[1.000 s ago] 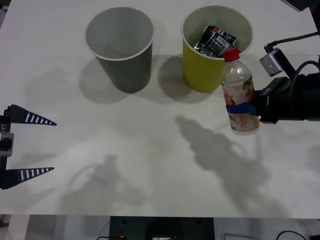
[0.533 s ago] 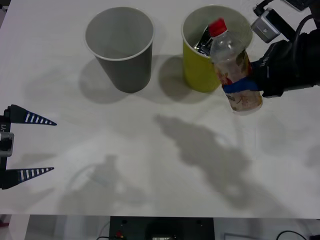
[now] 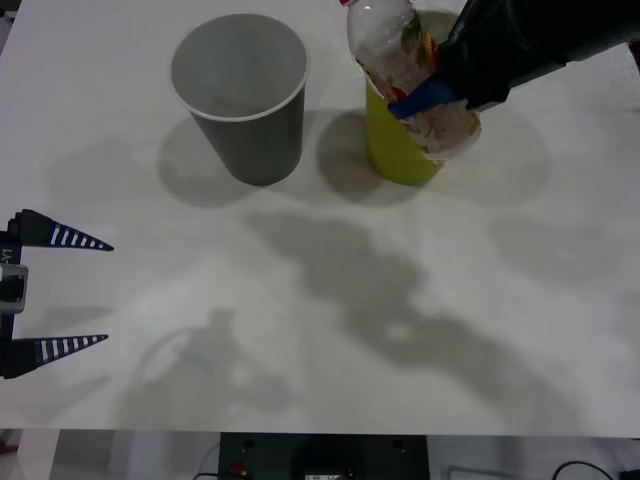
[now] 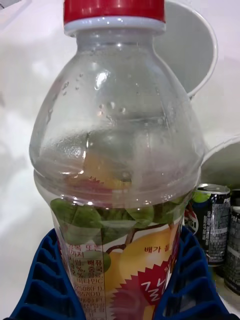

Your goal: Put the can into the green bin and the plastic bottle into the gray bin

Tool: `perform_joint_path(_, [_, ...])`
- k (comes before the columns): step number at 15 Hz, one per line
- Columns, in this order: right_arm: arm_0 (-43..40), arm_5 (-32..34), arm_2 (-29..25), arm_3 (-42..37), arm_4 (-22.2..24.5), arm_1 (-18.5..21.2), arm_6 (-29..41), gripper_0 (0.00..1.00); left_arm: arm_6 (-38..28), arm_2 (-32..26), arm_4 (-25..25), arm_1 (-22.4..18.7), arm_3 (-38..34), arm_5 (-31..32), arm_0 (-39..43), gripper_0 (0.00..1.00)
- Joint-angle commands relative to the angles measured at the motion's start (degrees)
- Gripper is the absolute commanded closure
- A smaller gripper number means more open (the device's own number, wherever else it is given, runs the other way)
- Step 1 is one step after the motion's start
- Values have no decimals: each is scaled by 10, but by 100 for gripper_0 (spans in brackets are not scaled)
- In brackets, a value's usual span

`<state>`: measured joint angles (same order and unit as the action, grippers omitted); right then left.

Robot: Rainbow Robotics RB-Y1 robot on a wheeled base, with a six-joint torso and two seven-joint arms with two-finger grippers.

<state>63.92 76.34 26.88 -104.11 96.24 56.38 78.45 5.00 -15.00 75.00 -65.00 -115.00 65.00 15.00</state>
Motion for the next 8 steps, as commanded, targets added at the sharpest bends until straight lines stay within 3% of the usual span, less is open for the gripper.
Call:
perform_joint_path(1, [71,46,8,78,40,-75,-1,100,0,0,0,0,0,0,0,2])
perform_joint_path(8, [216,43,38,321,159,-256,-4,100,0,0,0,0,0,0,0,2])
